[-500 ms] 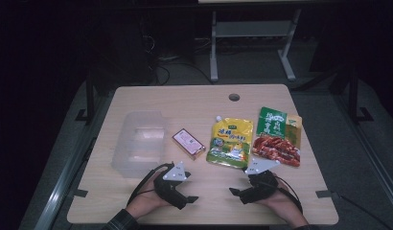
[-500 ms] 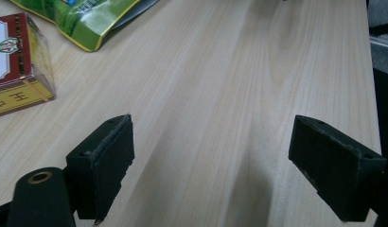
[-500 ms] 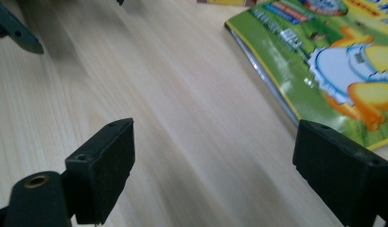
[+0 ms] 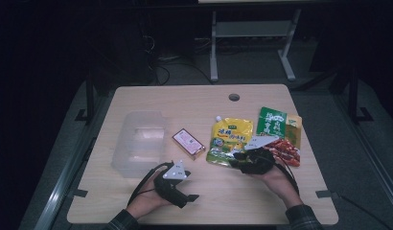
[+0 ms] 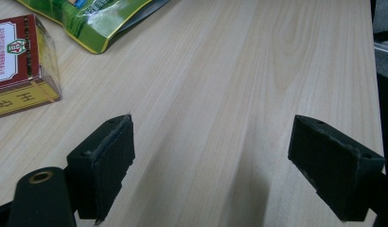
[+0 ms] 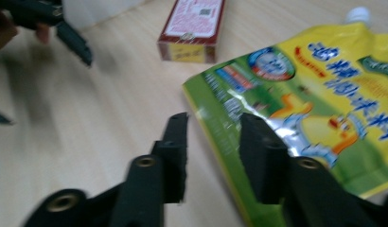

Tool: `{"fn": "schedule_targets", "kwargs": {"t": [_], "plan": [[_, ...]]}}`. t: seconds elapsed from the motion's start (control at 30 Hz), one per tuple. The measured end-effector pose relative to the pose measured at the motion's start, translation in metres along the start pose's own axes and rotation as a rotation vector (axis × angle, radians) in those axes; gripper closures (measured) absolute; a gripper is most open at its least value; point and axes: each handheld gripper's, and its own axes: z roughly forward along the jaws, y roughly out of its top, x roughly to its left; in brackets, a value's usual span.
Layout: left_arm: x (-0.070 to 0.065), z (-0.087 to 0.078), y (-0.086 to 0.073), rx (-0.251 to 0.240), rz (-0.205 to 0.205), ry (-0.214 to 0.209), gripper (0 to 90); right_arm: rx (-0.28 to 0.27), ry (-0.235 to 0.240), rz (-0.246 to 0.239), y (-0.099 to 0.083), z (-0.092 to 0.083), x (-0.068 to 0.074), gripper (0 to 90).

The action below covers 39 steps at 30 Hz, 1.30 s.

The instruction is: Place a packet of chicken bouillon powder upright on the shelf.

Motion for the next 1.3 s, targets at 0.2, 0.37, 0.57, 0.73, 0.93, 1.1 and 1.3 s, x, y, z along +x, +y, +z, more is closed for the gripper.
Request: {"fn": "schedule_targets", "kwargs": {"t": [0.2, 0.37, 0.57, 0.73, 0.93, 1.1, 1.3], "plan": [[0.0, -0.005, -0.004, -0.01, -0.002, -0.003, 14.9, -0.001, -0.019, -0.007, 0.017, 0.014, -0.015, 86.6], [0.0, -0.007, -0.004, -0.013, 0.006, 0.001, 14.9, 0.016, -0.046, 0.002, 0.024, 0.026, -0.029, 90.0], [-0.001, -0.007, -0.004, -0.016, 0.003, 0.003, 14.9, 0.027, -0.085, 0.017, 0.019, 0.038, -0.044, 90.0], [-0.001, -0.006, -0.004, -0.013, 0.007, 0.002, 14.9, 0.046, -0.096, 0.025, 0.016, 0.044, -0.05, 90.0], [0.0, -0.006, -0.004, -0.018, 0.0, -0.003, 14.9, 0.053, -0.083, 0.023, 0.015, 0.044, -0.05, 90.0], [-0.001, -0.007, -0.004, -0.018, 0.007, -0.007, 14.9, 0.068, -0.073, 0.019, 0.014, 0.042, -0.047, 90.0], [-0.001, -0.007, -0.004, -0.019, 0.008, -0.007, 14.9, 0.101, -0.053, -0.028, 0.013, 0.039, -0.036, 90.0]]}}
